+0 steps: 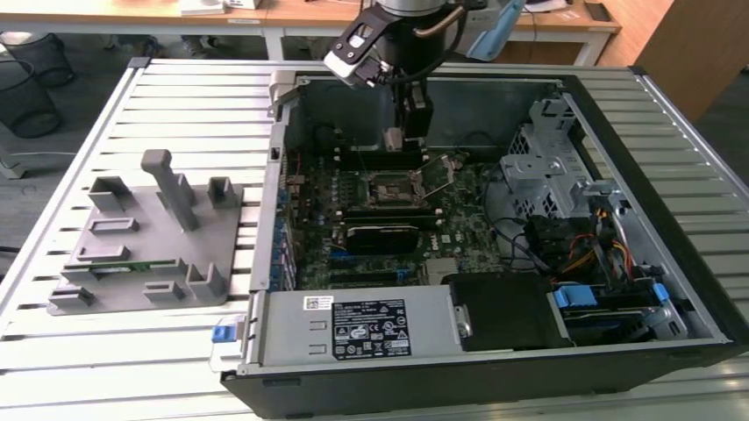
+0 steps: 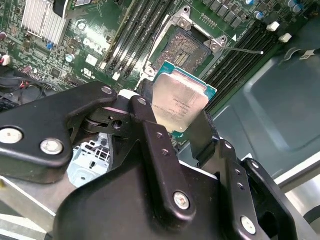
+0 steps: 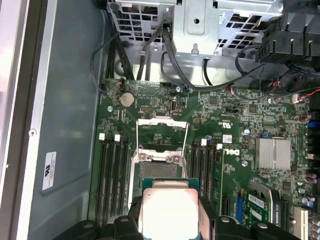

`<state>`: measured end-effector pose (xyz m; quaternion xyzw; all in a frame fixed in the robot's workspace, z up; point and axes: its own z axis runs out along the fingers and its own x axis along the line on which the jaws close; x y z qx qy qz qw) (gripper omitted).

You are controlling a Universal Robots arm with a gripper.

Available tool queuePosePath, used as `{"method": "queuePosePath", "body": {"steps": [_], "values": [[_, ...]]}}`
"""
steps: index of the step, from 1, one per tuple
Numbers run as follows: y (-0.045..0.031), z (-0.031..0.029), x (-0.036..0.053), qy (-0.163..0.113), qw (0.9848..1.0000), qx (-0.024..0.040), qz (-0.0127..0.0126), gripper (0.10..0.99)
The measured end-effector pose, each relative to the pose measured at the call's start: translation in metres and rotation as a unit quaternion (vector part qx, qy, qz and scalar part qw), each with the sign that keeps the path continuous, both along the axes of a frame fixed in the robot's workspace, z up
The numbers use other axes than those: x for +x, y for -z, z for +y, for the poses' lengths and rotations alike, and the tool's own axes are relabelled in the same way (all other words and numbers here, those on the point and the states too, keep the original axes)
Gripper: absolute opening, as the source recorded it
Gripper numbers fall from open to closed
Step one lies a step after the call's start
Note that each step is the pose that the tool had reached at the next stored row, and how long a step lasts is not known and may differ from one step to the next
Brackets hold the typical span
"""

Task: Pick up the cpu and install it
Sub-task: 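Place the cpu into insertion slot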

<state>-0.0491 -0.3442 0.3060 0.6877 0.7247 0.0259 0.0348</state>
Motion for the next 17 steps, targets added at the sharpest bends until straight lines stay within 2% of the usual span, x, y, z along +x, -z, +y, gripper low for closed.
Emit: {"method": "queuePosePath", "body": {"steps": [17], "values": [[0.0227,0.0011,0.0001,0.000,1.0000,0.0000,0.0000,0.525]]}}
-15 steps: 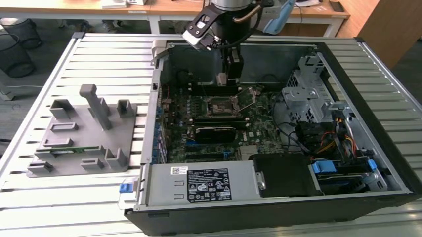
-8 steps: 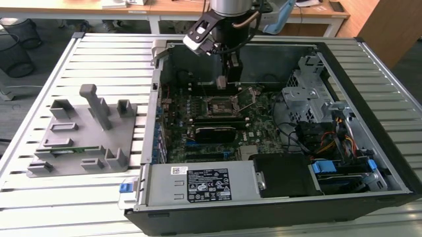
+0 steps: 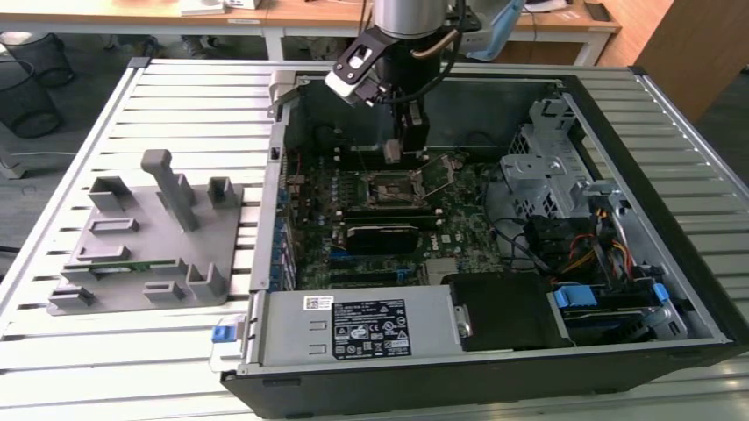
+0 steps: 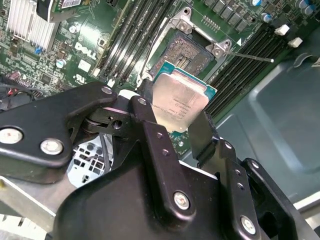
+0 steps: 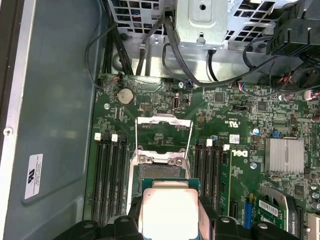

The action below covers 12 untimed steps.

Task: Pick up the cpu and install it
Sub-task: 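Place the cpu into insertion slot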

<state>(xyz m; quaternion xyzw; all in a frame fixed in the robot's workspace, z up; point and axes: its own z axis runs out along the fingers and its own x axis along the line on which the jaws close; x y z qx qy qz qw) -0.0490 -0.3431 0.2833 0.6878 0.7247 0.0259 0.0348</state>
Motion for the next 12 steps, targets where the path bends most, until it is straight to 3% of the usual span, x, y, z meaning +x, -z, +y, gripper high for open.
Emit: {"method": "queuePosePath", "body": {"steps": [12], "values": [[0.0138,0.0024,0.0000,0.000,1.0000,0.0000,0.0000,0.525]]}}
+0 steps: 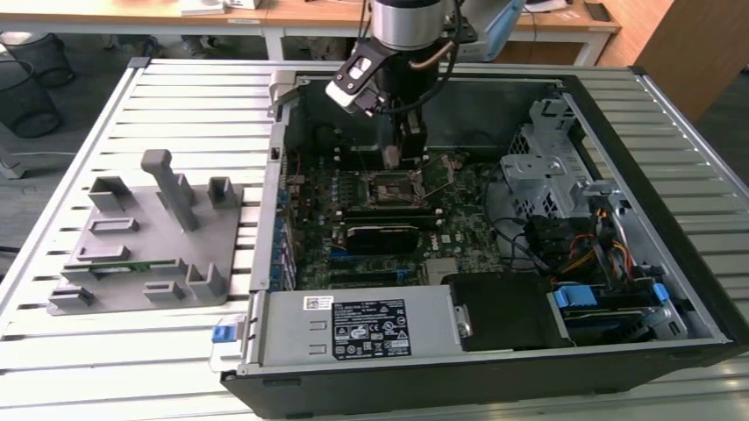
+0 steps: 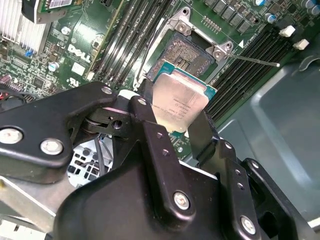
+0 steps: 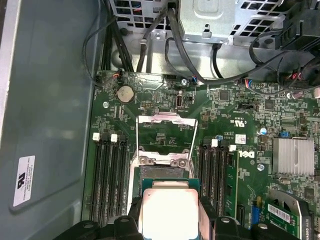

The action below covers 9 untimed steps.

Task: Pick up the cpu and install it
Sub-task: 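Place the cpu into insertion slot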

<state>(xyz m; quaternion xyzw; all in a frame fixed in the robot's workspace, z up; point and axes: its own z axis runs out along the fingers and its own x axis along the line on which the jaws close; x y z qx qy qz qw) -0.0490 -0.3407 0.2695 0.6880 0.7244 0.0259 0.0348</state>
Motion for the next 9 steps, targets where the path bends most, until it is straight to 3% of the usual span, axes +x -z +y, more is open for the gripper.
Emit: {"method": "queuePosePath", "body": {"steps": [9], "values": [[0.0112,0.0020,0.0000,0.001,1.0000,0.0000,0.0000,0.525]]}}
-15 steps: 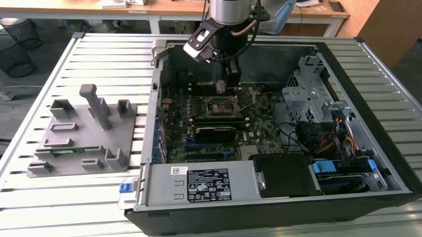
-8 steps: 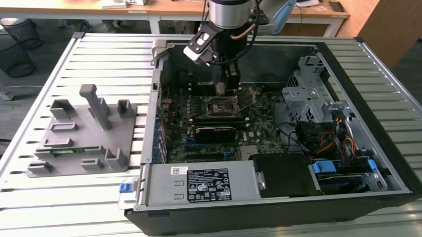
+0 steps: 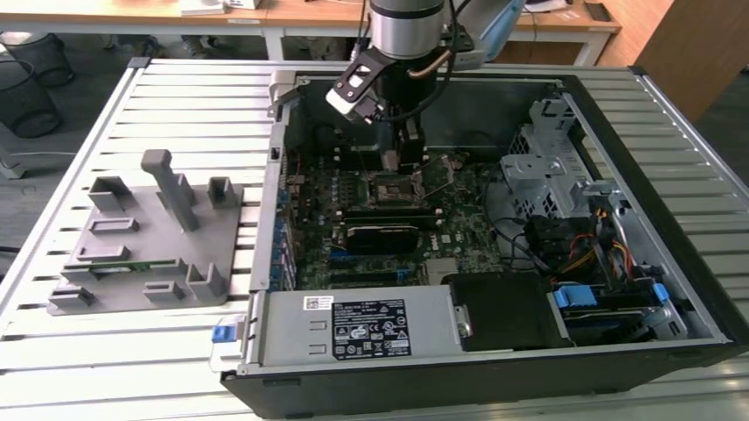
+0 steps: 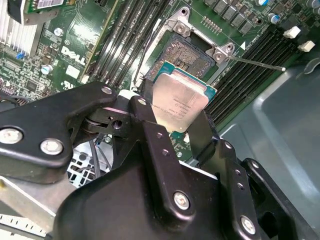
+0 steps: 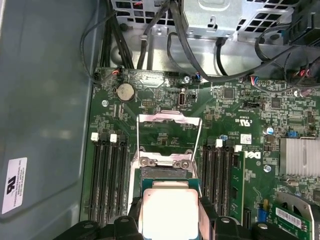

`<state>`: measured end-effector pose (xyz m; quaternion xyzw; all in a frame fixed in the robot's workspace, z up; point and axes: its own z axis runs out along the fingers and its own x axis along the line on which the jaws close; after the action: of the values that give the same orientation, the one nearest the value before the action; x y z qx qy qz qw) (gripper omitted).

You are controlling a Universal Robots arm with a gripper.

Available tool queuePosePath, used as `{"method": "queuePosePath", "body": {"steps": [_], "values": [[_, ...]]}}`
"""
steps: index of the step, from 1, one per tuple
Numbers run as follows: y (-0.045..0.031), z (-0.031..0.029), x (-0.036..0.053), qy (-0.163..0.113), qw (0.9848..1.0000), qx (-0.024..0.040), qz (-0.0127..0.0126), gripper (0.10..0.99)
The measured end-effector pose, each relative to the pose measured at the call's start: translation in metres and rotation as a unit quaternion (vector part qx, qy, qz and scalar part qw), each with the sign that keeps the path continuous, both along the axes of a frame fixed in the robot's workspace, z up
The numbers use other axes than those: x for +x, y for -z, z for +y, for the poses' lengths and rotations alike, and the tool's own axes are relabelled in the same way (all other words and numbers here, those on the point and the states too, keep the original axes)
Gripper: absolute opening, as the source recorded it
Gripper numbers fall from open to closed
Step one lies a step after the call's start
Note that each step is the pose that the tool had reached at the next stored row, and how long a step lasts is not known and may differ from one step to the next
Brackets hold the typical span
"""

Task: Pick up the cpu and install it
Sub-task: 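Place the cpu into insertion slot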

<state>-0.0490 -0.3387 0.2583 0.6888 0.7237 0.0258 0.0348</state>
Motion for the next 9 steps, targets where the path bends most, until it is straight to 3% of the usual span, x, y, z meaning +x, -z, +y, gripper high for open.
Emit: {"method": "queuePosePath", "body": {"steps": [9], "values": [[0.0113,0.0009,0.0000,0.001,1.0000,0.0000,0.0000,0.525]]}}
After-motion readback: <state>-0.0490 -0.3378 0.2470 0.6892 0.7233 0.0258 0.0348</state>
